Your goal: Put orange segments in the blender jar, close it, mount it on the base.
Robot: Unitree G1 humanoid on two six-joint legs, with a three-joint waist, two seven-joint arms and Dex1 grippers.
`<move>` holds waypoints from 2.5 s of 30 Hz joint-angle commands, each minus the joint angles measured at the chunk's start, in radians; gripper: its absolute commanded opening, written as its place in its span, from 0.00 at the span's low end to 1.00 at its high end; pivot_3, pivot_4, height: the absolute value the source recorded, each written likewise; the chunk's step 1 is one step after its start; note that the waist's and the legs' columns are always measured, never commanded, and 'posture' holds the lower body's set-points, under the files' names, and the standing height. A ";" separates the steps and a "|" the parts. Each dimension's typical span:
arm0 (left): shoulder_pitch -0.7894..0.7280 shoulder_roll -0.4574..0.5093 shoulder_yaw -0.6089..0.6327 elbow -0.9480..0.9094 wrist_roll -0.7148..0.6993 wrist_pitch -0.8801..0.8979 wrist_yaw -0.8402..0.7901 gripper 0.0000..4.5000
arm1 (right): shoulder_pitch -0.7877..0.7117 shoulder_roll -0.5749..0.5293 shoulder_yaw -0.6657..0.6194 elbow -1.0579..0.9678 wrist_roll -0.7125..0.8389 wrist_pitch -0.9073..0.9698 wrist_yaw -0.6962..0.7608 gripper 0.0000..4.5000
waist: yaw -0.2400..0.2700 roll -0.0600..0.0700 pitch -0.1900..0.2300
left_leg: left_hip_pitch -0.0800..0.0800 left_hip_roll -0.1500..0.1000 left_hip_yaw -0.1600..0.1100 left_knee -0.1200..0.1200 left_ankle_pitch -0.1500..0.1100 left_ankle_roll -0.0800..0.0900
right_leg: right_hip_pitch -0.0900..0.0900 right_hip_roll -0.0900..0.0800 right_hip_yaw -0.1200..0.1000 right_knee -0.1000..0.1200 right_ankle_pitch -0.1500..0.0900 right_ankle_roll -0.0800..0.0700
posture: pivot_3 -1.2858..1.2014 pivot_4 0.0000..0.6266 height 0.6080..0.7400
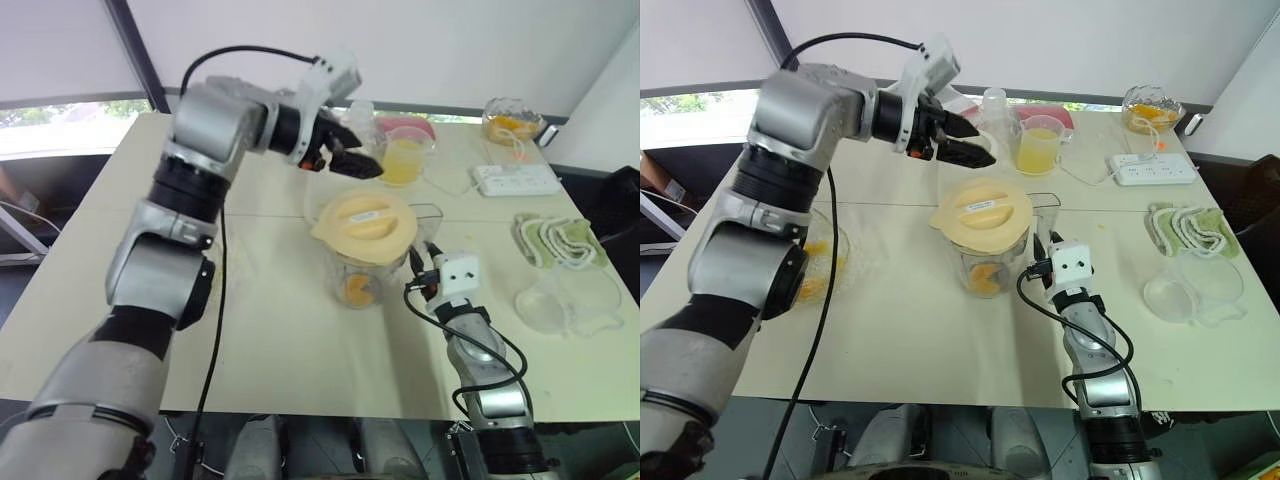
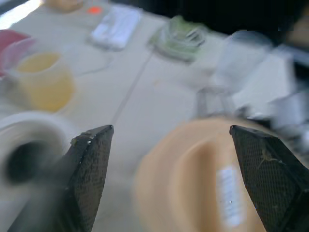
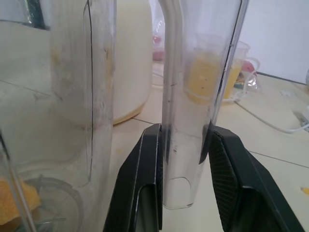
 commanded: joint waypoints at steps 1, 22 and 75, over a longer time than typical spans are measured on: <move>-0.059 0.043 0.043 0.036 -0.060 0.078 -0.056 0.89 | 0.022 -0.015 0.005 0.042 -0.029 0.025 0.007 0.18 | -0.002 0.001 0.000 | 0.001 0.000 0.000 0.000 0.000 0.000 | 0.000 0.000 0.000 0.000 0.000 0.000 | 0.52 0.24 1.00; 0.459 0.233 0.113 -0.170 -0.007 -0.128 0.156 0.89 | 0.034 0.064 -0.095 -0.101 0.124 -0.008 -0.024 0.18 | 0.009 -0.001 0.005 | -0.001 0.002 0.000 0.001 0.001 -0.002 | -0.006 -0.003 0.000 0.014 0.001 0.002 | 0.52 0.24 1.00; 1.118 0.109 0.332 -0.892 -0.260 -0.306 0.483 0.89 | -1.157 -0.072 -0.158 0.745 0.171 0.131 0.036 0.18 | 0.001 0.005 0.008 | -0.015 0.002 0.000 0.002 0.006 -0.010 | -0.023 -0.005 -0.002 0.019 0.003 0.002 | 0.52 0.24 1.00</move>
